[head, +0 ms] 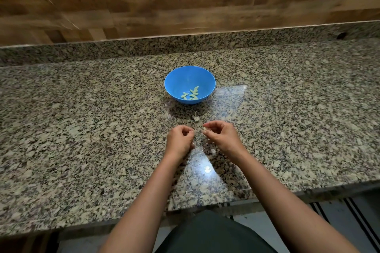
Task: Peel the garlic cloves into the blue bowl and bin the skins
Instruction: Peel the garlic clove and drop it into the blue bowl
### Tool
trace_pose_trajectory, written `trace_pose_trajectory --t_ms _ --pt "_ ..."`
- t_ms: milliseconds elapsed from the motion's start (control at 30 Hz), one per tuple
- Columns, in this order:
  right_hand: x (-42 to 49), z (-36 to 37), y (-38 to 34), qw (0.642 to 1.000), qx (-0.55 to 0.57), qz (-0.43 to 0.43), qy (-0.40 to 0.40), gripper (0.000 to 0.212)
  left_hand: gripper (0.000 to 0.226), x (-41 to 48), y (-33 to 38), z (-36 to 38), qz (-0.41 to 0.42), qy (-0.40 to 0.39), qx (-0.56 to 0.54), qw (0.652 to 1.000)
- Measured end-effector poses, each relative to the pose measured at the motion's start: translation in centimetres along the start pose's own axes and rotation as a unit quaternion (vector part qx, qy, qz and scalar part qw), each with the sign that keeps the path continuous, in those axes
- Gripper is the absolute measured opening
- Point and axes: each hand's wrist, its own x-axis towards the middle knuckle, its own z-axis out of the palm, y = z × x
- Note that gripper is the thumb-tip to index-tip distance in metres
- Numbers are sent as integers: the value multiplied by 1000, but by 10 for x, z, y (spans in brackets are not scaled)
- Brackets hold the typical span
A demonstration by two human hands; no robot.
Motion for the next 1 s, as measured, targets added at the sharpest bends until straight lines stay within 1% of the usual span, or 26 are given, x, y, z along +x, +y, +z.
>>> trace_pose_trajectory --t_ms 100,167,233,400,567,733,833,1000 --pt "1 1 2 999 -40 -25 11 14 10 -5 4 3 -6 -49 -25 998" --pt "1 2 3 998 -44 -29 15 14 8 -8 8 4 -2 -61 -47 997" --pt "0 1 3 999 -36 -27 20 14 10 -9 9 2 -5 -56 -63 996" --pt "-1 0 5 999 -18 -20 25 18 13 -7 5 -2 5 -32 -13 999" --pt "-3 1 4 1000 12 -17 19 15 5 -9 9 -1 7 -61 -61 996" --pt "-4 1 3 999 39 -15 12 15 10 -11 12 0 -7 -64 -123 990" --pt "-5 1 2 999 45 -17 7 18 10 -12 12 -2 -9 -69 -135 988" --pt "-6 0 -1 998 59 -13 -3 17 6 -13 14 -2 -5 -67 -146 987"
